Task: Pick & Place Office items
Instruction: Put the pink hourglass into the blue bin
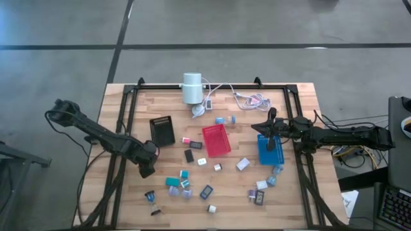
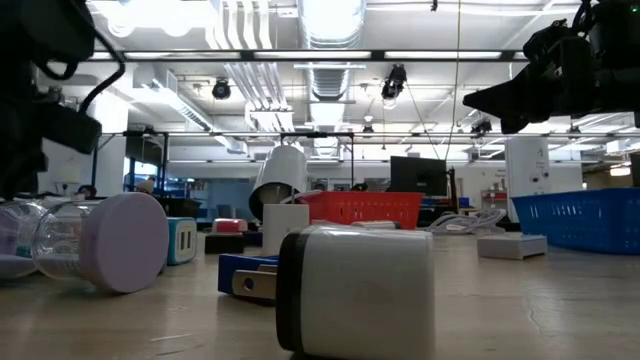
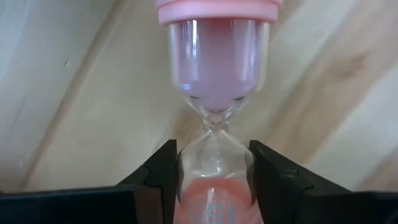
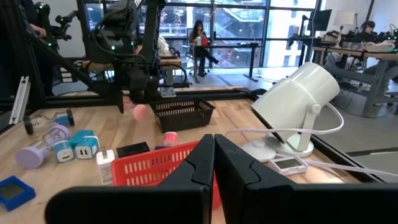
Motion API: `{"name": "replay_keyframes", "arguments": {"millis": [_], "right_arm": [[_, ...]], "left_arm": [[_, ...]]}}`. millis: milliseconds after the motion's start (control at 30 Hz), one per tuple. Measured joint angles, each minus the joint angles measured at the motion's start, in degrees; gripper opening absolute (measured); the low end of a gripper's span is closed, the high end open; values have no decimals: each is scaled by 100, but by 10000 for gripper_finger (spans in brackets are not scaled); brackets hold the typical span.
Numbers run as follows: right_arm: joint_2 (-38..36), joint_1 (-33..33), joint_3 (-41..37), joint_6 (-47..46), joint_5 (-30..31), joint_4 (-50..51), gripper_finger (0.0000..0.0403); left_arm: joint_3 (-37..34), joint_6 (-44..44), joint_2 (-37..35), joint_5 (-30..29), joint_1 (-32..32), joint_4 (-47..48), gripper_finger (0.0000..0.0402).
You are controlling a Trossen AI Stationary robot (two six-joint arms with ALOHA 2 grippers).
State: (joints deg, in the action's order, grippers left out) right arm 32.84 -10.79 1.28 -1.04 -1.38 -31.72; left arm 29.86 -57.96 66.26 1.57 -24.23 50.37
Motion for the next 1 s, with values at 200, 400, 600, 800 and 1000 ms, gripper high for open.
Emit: {"name": "replay_keyframes", "arguments": {"millis": [200,400,600,800,1000], "right_arm": [[0,0,0,15,1,-8,8],[0,0,0,-28,0,-16,8],[0,0,0,-33,-1,-24,8],[0,0,0,-48,-1,-32,8],[-1,2,0,-48,-14,-32,8]], "left_arm": [[741,400,-6,-256,0,689,147],[1641,1508,-100,-1231,-37,660,147],[2129,2896,-589,-1766,-28,-145,147],[2098,4183,-1436,-2605,-27,-695,147],[1774,5259,-2212,-3257,36,-1443,147]]}}
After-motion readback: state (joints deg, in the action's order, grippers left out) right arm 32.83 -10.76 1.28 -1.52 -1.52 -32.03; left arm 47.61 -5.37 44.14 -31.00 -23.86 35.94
